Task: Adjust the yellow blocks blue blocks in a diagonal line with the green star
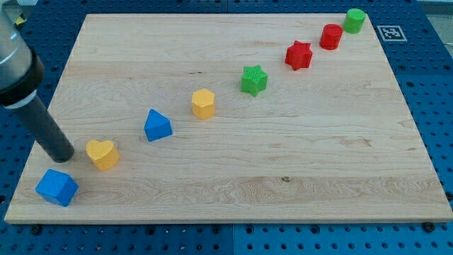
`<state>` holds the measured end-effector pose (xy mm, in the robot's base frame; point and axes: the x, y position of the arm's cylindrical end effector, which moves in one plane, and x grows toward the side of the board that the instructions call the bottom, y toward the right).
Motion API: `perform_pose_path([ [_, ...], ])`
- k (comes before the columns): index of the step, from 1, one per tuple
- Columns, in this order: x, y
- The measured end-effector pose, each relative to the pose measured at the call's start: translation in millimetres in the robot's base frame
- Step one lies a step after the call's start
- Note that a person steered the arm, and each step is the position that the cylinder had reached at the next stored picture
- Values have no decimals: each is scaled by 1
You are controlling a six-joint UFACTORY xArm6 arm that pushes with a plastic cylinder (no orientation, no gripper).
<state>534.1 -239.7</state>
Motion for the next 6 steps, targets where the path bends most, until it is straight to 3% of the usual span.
perform_pose_path([
  [4,7,37],
  [6,-102,16],
])
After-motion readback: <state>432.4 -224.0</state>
